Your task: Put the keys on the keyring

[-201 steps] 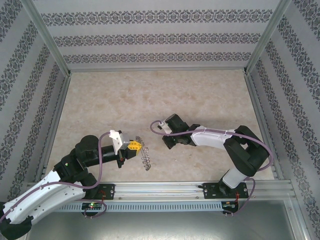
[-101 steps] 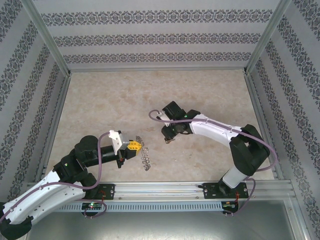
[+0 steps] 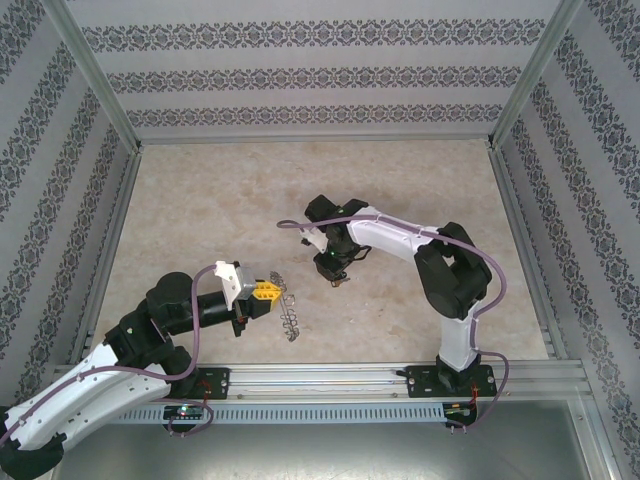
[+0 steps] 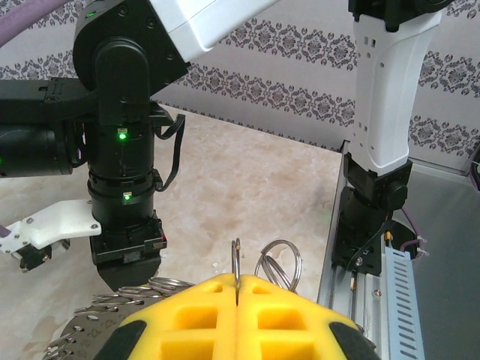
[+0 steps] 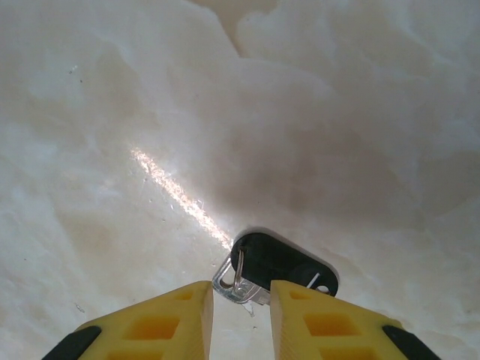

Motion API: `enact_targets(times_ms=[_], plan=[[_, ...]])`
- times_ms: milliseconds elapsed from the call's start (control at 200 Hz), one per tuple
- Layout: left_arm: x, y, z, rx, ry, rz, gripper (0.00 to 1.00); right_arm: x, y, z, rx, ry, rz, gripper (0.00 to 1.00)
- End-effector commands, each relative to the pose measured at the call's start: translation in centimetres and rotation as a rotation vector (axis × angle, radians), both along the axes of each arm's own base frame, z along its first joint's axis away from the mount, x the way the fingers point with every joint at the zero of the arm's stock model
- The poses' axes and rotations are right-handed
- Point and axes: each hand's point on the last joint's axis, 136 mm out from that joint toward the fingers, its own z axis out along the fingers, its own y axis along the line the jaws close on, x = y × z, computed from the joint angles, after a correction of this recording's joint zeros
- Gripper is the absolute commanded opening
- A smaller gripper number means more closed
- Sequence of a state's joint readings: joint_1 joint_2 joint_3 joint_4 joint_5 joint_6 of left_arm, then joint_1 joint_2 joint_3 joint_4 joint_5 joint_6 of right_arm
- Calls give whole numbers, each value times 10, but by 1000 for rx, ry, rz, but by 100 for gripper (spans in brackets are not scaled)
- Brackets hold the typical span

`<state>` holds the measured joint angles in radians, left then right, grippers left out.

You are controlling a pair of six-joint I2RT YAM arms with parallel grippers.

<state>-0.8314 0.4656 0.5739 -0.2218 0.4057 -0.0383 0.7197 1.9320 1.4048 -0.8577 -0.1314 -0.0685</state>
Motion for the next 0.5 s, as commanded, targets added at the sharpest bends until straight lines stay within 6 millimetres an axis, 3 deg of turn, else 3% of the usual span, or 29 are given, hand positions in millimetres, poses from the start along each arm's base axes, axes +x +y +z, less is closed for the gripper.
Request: enact_targets(times_ms=[0, 320, 495], plan=[[-2, -2, 9, -27, -18, -7, 0, -7, -1, -4, -25, 55, 29, 27], [-2, -2, 10, -28, -25, -6, 0, -5, -2, -19, -45, 80, 32, 23], [-2, -2, 11, -28, -28, -7, 0, -5, -3, -21, -47, 78, 28, 16]])
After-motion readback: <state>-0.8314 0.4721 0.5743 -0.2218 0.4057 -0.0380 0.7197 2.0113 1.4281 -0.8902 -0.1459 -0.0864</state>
